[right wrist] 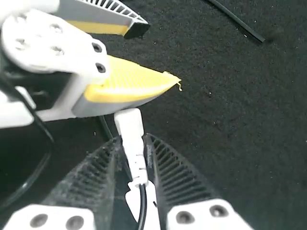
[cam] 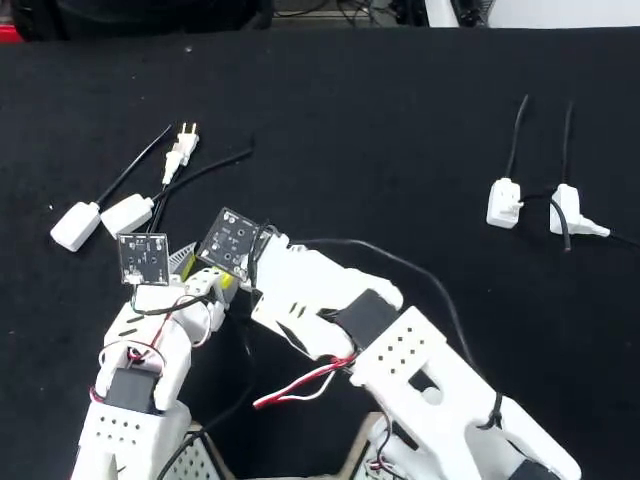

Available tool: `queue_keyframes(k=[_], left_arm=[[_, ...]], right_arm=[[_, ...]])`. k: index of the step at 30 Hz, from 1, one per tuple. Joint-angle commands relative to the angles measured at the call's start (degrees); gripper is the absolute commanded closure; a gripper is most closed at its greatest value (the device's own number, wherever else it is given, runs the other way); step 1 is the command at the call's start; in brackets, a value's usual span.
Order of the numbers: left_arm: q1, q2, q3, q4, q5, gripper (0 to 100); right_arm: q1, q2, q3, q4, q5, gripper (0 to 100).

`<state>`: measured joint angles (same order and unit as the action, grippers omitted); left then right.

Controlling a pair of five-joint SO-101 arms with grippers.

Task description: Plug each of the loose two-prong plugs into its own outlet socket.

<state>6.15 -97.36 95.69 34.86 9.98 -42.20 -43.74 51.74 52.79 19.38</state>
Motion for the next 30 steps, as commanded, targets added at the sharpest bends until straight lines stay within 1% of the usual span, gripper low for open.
queue_keyframes(k=[1,8,9,12,14,17,20,22,27,30], left_arm=[[0.5,0.3,0.0,0.4,-0.4,76],[0.0,0.3,-1.0,0.2,-0.6,76],[-0.9,0.3,-1.7,0.4,-0.4,76],[-5.8,0.3,-3.8,0.4,-0.2,76],[-10.1,0.3,-5.0,0.4,0.4,76],[-15.9,0.3,-5.8,0.4,3.6,76],[-19.4,0.3,-5.2,0.4,4.3,76],[-20.0,0.3,-3.4,0.4,4.2,76],[-19.8,0.3,0.0,0.4,4.5,77],[-19.7,0.3,0.2,0.4,4.6,77]], right_arm=[[-0.3,-2.5,-5.8,-0.8,-1.4,98.8],[-0.2,-2.5,-2.9,0.1,-1.3,98.8],[-0.1,-2.5,-2.2,0.1,-1.3,98.8],[1.8,-2.4,-0.2,1.4,-1.8,98.8],[4.8,-2.4,0.6,2.5,-1.8,98.8],[10.3,-1.3,0.8,4.3,-1.9,98.8],[15.7,3.1,-3.2,6.6,-6.3,98.8],[17.4,8.0,-9.3,10.5,-9.2,98.8],[17.6,22.5,-29.7,29.9,-14.9,98.8],[17.6,30.8,-40.1,39.4,-17.7,98.8]])
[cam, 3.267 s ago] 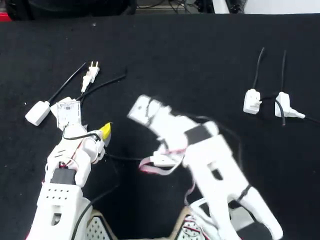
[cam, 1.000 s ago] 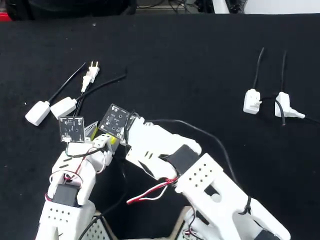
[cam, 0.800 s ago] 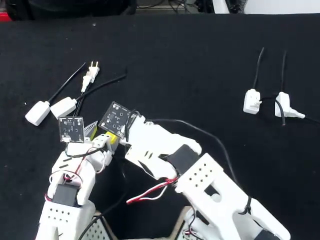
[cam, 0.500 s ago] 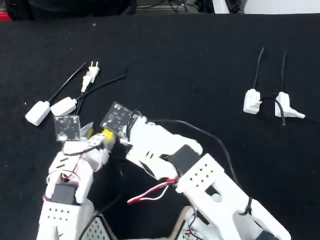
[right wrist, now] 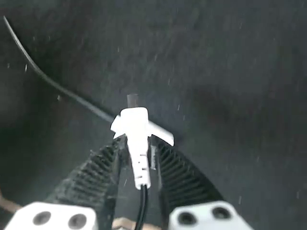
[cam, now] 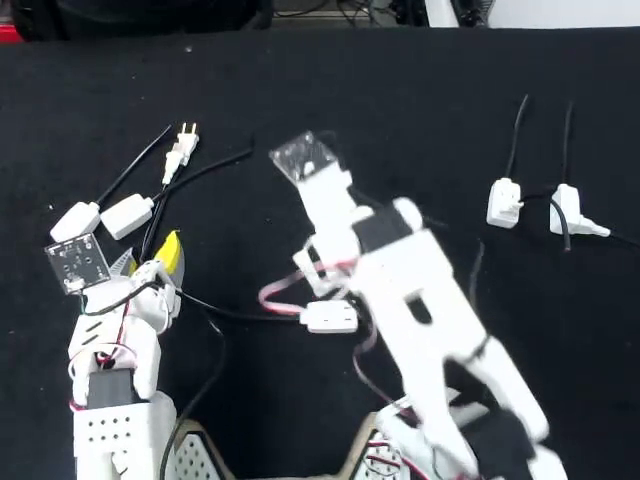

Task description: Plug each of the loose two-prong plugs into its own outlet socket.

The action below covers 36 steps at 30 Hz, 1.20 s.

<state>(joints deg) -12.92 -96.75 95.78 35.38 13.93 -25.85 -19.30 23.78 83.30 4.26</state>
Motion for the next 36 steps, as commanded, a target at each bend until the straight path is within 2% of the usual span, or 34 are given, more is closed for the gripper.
queue_keyframes(k=[1,4,10,19,26,33,36], left_arm=[[-0.7,-0.4,0.0,-0.1,0.6,77],[-0.2,-0.4,0.0,-0.1,0.6,77],[6.0,-0.4,0.7,-0.1,0.2,77],[6.6,-0.4,0.7,-0.1,0.2,77],[6.6,-0.4,0.7,-0.1,0.2,77],[6.6,-0.4,0.7,-0.1,0.2,77],[6.6,-0.4,0.7,-0.1,0.2,77]], right_arm=[[1.2,9.2,-14.7,10.9,-4.0,98.8],[1.8,17.0,-19.7,14.4,-7.2,98.8],[4.1,23.7,-20.4,17.2,-13.7,98.8],[6.1,23.7,-19.3,17.5,-14.1,98.8],[6.2,23.7,-10.3,17.6,-14.2,98.8],[6.2,23.7,-9.4,17.6,-14.3,98.8],[6.2,23.7,-9.4,17.6,-17.9,98.8]])
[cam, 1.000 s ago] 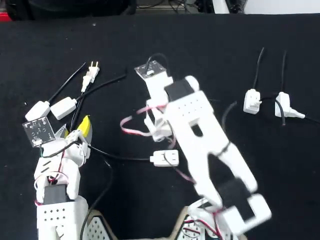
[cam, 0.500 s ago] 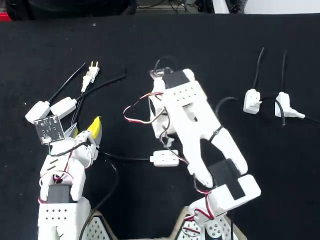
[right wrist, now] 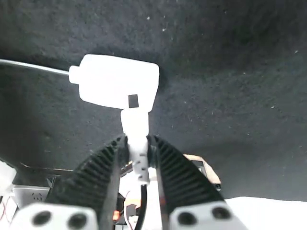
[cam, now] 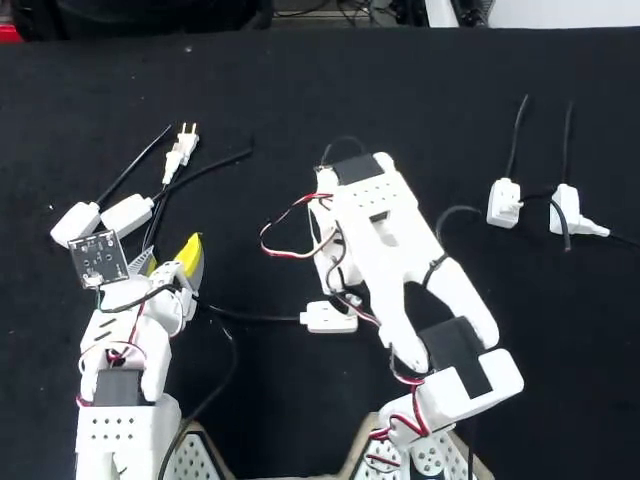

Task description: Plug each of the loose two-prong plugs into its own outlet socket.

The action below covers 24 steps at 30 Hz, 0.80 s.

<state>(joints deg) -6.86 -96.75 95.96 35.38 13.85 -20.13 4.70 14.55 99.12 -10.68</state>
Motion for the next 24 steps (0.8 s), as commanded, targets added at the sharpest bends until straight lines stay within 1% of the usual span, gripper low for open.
queue_keyframes(k=[1,4,6,13,24], left_arm=[[0.6,-0.4,0.6,-0.1,0.3,77],[0.6,-0.4,0.6,-0.1,0.3,77],[0.6,-0.4,0.5,-0.1,0.3,77],[0.6,-0.4,0.5,-0.1,0.3,77],[0.6,-0.4,0.4,-0.1,0.3,77]], right_arm=[[0.5,-0.3,-0.1,1.8,-4.6,98.8],[0.5,0.0,0.0,1.8,-8.4,98.8],[0.4,0.0,0.1,1.8,-9.3,98.8],[0.7,0.1,1.3,2.0,-9.4,98.8],[4.0,0.2,0.3,1.7,-9.4,98.8]])
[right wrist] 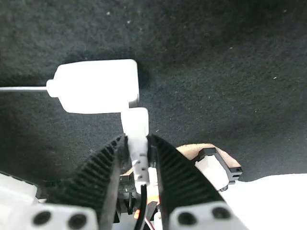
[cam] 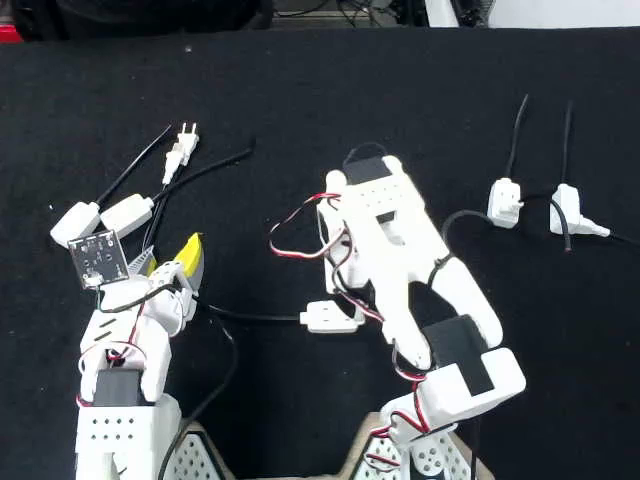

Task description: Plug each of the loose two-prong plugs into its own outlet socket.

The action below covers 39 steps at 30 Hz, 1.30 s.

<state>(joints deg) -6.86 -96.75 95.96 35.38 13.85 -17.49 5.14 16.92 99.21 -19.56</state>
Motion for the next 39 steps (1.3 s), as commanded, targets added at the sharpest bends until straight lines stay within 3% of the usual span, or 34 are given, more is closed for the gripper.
queue_keyframes(k=[1,9,39], left_arm=[[0.6,-0.4,0.4,-0.1,0.3,77],[0.6,-0.4,0.4,-0.1,0.3,77],[0.6,-0.4,0.4,-0.1,0.3,77]], right_arm=[[1.1,-0.2,-2.2,1.6,-0.6,98.8],[-2.7,-0.2,-3.4,1.7,-3.9,98.8],[-2.7,9.3,-7.9,0.3,-3.7,98.8]])
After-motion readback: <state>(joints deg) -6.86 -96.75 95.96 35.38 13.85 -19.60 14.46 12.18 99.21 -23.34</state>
